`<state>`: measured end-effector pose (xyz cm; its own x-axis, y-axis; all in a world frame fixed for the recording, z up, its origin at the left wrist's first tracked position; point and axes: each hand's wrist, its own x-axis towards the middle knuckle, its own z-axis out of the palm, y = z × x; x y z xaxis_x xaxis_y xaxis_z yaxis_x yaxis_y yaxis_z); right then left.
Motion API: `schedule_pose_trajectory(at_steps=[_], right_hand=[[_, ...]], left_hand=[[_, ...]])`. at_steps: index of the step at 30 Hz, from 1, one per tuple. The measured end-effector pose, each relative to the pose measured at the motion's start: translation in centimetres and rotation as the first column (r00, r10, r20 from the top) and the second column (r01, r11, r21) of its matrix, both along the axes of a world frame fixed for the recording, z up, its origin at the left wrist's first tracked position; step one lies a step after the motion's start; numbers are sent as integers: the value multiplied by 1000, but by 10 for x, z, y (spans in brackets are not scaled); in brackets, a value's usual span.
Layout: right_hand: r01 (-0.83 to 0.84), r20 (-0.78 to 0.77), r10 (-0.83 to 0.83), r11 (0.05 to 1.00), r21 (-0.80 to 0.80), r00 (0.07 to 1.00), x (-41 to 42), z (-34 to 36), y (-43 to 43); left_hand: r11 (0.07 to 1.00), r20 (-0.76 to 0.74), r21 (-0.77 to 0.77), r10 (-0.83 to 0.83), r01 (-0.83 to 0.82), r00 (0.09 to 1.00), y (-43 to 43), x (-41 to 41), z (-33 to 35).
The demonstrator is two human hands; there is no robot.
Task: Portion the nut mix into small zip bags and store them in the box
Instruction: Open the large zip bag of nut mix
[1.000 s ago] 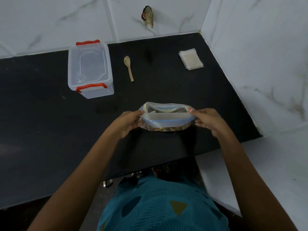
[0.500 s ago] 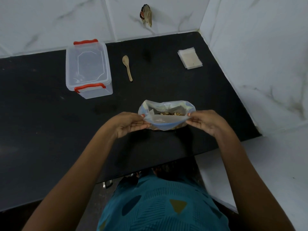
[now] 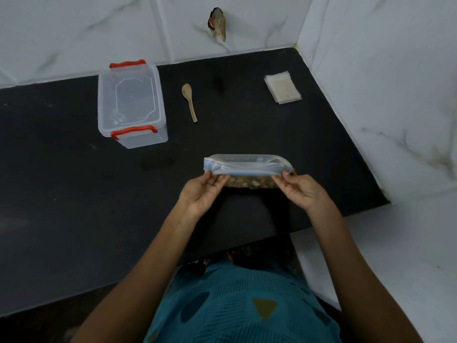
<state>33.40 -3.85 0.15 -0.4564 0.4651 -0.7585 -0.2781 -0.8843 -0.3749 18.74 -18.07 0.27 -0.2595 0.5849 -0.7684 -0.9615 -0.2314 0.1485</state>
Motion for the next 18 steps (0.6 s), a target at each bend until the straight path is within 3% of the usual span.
schedule_pose_trajectory(at_steps=[4,7,9,11,15,18], right_hand=[[46,-43,-47,998,-30,998,0,-7,-1],[9,-41,-9,1000,2,999,4,-7,0],[-63,18,62,995,84,998,8,-4,0],[-203,107,184,958,202,977,11,-2,-2],[-461,357,339,816,348,870,13,-1,-9],[-648,632,303,628,430,713,12,3,-10]], left_hand=[[998,33,46,37,-39,999,3,2,1],[986,-83,19,-165,167,983,1,0,3],[917,-230,-106,-400,386,887,-1,-2,6],[846,-290,-226,-532,483,796,-6,-4,6],[734,-347,-418,-673,534,653,-13,-6,1],[557,-399,-666,-828,495,394,-14,-4,-1]])
